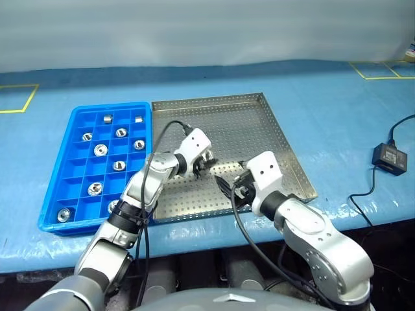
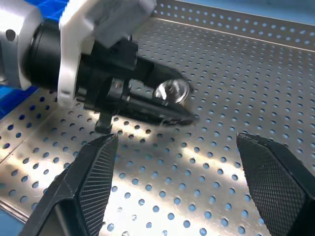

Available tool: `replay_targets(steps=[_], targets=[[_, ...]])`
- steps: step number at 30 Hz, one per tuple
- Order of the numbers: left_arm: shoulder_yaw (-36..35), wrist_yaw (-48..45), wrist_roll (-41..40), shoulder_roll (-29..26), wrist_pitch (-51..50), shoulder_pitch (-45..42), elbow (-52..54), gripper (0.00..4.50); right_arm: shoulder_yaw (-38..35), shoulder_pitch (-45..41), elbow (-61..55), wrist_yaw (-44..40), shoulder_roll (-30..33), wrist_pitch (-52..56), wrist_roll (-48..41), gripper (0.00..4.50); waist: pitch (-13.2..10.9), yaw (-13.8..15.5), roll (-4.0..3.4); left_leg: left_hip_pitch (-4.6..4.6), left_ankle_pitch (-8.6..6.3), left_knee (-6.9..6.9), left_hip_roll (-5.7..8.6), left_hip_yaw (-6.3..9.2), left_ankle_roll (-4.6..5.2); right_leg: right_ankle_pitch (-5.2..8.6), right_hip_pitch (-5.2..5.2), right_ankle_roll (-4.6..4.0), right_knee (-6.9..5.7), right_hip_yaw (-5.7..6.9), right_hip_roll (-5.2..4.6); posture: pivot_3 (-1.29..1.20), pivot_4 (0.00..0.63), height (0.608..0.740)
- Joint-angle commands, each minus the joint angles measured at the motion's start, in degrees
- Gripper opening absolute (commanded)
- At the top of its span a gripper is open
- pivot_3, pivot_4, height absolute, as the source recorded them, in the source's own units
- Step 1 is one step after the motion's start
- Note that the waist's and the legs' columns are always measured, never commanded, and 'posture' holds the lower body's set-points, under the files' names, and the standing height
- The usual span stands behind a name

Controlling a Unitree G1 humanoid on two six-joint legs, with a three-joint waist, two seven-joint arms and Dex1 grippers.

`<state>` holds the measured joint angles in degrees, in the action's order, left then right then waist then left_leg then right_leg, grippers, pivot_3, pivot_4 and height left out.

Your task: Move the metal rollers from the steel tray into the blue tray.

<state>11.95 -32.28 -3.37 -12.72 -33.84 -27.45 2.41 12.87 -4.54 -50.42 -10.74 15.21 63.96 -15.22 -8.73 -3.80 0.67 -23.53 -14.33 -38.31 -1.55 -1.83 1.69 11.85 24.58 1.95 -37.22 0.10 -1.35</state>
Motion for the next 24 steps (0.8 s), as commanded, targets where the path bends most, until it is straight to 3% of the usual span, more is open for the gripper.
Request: replay_targets(steps=[1, 10, 19, 24], targets=[[-8.23, 6.68, -1.66, 0.53, -1.17, 2.79, 11.02, 1.73, 2.88, -3.82, 2.18, -1.62, -0.63, -2.97, -0.6, 4.04, 0.0, 0.26, 0.0, 0.0, 0.0, 0.01, 0.0, 0.0, 0.0, 0.0, 0.0, -0.01, -0.02, -0.01, 0.0, -0.01, 0.15, 0.74], [-22.05, 20.8, 1.17, -1.39, -3.83, 12.3, 25.05, 1.73, 9.62, -12.56, 13.18, -7.38, -1.89, -9.37, -0.95, 4.04, -0.01, 4.2, 0.16, 0.02, 0.01, -0.01, 0.05, 0.05, -0.01, -0.09, -0.05, -0.12, -0.02, 0.07, -0.02, 0.19, 0.15, 0.74], [-27.28, 27.4, 3.58, -2.05, -5.35, 18.29, 28.51, 1.73, 13.13, -15.34, 18.09, -11.82, -2.6, -13.74, -1.04, 4.04, 0.12, 8.84, 0.45, -0.02, 0.01, 0.0, 0.06, 0.14, -0.01, -0.16, -0.1, -0.25, 0.05, 0.25, -0.07, 0.3, 0.15, 0.74], [-29.32, 29.06, 3.14, -1.91, -5.34, 20.32, 25.74, 1.73, 13.62, -15.23, 18.87, -12.5, -2.82, -14.64, -0.82, 4.04, 0.13, 9.71, 0.47, -0.03, 0.02, 0.0, 0.04, 0.2, -0.02, -0.14, -0.11, -0.28, 0.06, 0.36, -0.09, 0.31, 0.15, 0.74]])
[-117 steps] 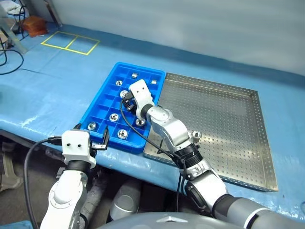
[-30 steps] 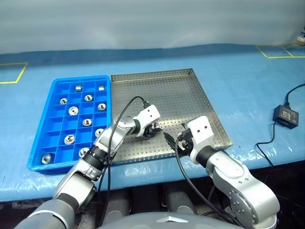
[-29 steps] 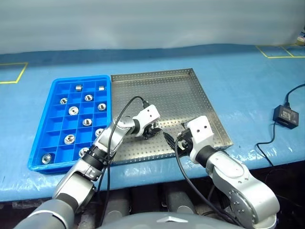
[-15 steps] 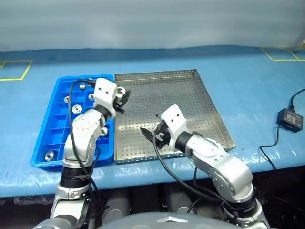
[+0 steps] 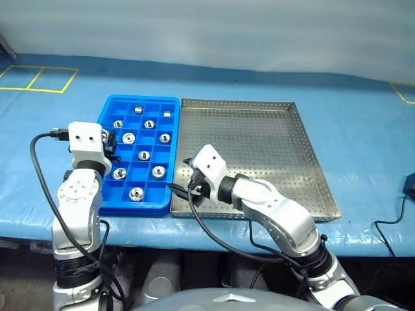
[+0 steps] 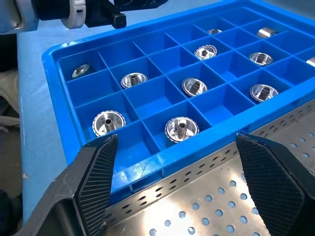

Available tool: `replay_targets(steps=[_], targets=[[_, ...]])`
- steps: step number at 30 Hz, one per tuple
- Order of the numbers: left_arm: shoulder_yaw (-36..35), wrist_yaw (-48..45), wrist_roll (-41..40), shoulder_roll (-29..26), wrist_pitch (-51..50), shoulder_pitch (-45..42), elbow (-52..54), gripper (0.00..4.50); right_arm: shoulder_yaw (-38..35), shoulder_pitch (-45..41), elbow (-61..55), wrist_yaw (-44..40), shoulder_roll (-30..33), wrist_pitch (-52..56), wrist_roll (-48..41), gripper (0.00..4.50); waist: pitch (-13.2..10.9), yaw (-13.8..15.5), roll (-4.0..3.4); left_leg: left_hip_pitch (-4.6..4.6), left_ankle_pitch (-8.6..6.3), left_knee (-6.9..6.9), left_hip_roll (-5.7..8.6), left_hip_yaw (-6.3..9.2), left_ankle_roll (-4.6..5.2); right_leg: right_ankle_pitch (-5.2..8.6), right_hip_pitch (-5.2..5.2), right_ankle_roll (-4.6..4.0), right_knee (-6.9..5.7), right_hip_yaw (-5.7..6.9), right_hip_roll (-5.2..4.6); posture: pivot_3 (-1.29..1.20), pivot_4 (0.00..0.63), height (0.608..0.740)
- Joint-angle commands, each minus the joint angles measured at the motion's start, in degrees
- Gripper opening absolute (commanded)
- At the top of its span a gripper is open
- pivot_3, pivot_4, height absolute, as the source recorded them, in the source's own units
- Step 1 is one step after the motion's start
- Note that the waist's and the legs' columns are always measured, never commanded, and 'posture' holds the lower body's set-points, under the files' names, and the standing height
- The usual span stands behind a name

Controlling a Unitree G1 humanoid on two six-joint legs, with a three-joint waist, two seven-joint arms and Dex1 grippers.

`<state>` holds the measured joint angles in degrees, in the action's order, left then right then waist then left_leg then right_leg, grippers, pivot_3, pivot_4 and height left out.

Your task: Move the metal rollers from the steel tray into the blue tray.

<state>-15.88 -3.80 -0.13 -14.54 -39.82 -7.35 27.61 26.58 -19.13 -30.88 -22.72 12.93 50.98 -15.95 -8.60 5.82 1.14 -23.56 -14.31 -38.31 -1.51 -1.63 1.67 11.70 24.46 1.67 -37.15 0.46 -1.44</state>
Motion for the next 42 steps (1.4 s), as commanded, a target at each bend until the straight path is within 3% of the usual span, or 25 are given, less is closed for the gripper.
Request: replay_targets(steps=[1, 15, 24, 32, 42], targets=[[-1.57, 0.51, -0.19, -0.31, 1.05, 0.53, -0.22, 1.73, -0.05, -0.58, -0.58, -0.57, -0.58, -1.77, -0.06, 4.04, 0.0, 0.2, 0.0, -0.01, 0.0, 0.0, 0.0, 0.01, 0.0, 0.0, 0.0, -0.01, 0.0, 0.02, -0.01, 0.31, 0.15, 0.74], [-1.32, -2.58, -2.99, -3.22, 9.3, -7.25, -21.81, 1.73, -0.43, 1.94, -2.1, 1.27, -0.54, -1.17, 0.39, 4.04, 0.01, 0.13, 0.05, -0.08, 0.02, 0.01, 0.02, 0.16, -0.03, 0.03, -0.03, -0.07, 0.06, 0.22, -0.05, 0.23, 0.15, 0.74], [0.99, -2.24, -2.85, -3.71, 7.88, -8.71, -24.21, 1.73, -1.46, 3.65, -3.94, 3.69, -0.52, -0.14, 0.56, 4.04, 0.0, -1.28, 0.05, -0.1, 0.02, 0.05, 0.0, 0.17, -0.03, 0.02, -0.02, -0.08, 0.1, 0.23, -0.04, 0.18, 0.15, 0.74], [-1.09, 2.2, -2.61, -2.35, 7.14, -6.2, -18.44, 4.36, -2.16, 4.56, -4.73, 4.68, -0.43, 0.61, 0.34, 4.04, 0.0, -1.77, 0.05, -0.1, 0.02, 0.05, -0.01, 0.18, -0.03, 0.02, -0.02, -0.08, 0.1, 0.24, -0.06, 0.18, 0.15, 0.74], [-0.05, 0.21, -5.45, -2.59, 8.71, -6.32, -8.28, 4.47, -1.97, 3.76, -3.75, 4.06, -0.61, -0.08, 0.42, 4.04, -0.01, -1.36, 0.09, -0.1, 0.02, 0.05, 0.0, 0.19, -0.03, 0.02, -0.03, -0.08, 0.11, 0.25, -0.06, 0.21, 0.15, 0.74]])
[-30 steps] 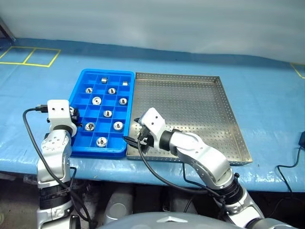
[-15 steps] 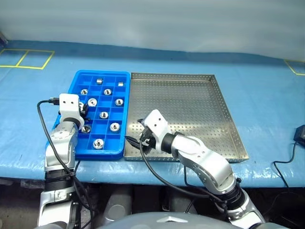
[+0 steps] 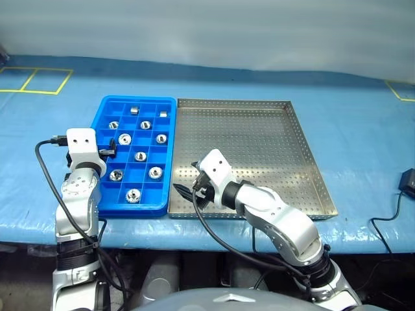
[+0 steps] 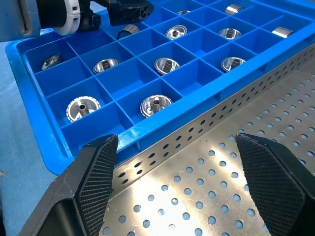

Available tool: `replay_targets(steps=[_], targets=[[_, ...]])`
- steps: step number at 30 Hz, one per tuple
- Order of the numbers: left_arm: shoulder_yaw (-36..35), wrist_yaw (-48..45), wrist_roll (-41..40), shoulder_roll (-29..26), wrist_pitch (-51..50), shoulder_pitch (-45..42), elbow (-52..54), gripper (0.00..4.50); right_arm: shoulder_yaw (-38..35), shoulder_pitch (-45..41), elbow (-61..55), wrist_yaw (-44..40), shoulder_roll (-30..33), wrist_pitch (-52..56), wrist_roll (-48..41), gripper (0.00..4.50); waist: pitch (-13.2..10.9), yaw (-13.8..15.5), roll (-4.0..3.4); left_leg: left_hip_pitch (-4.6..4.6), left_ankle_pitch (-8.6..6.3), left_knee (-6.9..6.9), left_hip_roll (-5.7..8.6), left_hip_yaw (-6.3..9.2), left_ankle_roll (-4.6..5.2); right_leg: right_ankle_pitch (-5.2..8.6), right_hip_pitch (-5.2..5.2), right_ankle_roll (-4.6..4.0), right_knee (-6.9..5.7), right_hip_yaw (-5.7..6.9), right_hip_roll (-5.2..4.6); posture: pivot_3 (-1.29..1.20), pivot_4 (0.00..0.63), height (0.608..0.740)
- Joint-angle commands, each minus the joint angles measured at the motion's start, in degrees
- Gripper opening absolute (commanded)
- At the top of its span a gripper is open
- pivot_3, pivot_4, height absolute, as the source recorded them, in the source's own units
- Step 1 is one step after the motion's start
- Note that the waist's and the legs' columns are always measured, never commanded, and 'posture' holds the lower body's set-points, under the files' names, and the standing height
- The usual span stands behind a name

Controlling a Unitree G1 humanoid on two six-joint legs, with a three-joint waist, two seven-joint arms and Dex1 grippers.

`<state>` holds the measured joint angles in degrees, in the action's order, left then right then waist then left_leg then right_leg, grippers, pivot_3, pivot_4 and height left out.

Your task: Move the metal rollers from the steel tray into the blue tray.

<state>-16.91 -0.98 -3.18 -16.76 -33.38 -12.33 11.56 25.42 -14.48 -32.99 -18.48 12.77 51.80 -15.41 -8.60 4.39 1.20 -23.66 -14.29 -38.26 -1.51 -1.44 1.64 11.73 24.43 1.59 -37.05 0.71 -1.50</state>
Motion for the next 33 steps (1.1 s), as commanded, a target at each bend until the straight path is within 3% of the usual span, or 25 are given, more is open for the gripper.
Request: replay_targets(steps=[1, 8, 19, 33], targets=[[1.36, -3.83, -3.42, -0.3, 2.73, -1.57, 9.4, 4.47, -0.85, -0.9, -1.63, -0.19, -0.46, -0.98, -0.11, 4.04, -0.01, 0.14, 0.03, -0.02, 0.0, -0.01, 0.0, 0.0, 0.0, 0.0, 0.0, 0.0, 0.01, 0.0, -0.01, 0.21, 0.15, 0.74], [8.35, -14.6, -11.82, -1.55, -0.76, 0.74, 19.12, 4.47, -4.44, 0.18, -1.77, 1.31, 0.24, -1.26, 0.73, 4.04, -0.01, -0.29, 0.02, 0.0, 0.0, 0.01, 0.02, -0.01, 0.0, 0.0, -0.02, -0.01, 0.04, -0.02, -0.03, 0.16, 0.15, 0.74], [22.41, -21.89, -10.76, -6.11, -1.27, 10.69, 22.55, 4.47, -12.25, 7.19, -3.3, 4.97, 2.72, -0.82, 2.24, 4.04, -0.01, -2.5, -0.01, 0.05, -0.01, 0.06, -0.03, -0.1, 0.01, 0.17, 0.01, -0.02, 0.02, -0.1, 0.03, 0.05, 0.15, 0.74], [23.88, -20.81, -9.62, -4.95, -0.17, 11.91, 21.03, 4.47, -13.86, 10.12, -3.4, 8.16, 0.59, -1.79, 3.28, 4.04, -0.01, -3.5, -0.01, 0.09, 0.02, 0.04, -0.05, -0.26, 0.06, 0.3, 0.04, -0.12, 0.01, -0.26, 0.04, 0.03, 0.15, 0.74]])
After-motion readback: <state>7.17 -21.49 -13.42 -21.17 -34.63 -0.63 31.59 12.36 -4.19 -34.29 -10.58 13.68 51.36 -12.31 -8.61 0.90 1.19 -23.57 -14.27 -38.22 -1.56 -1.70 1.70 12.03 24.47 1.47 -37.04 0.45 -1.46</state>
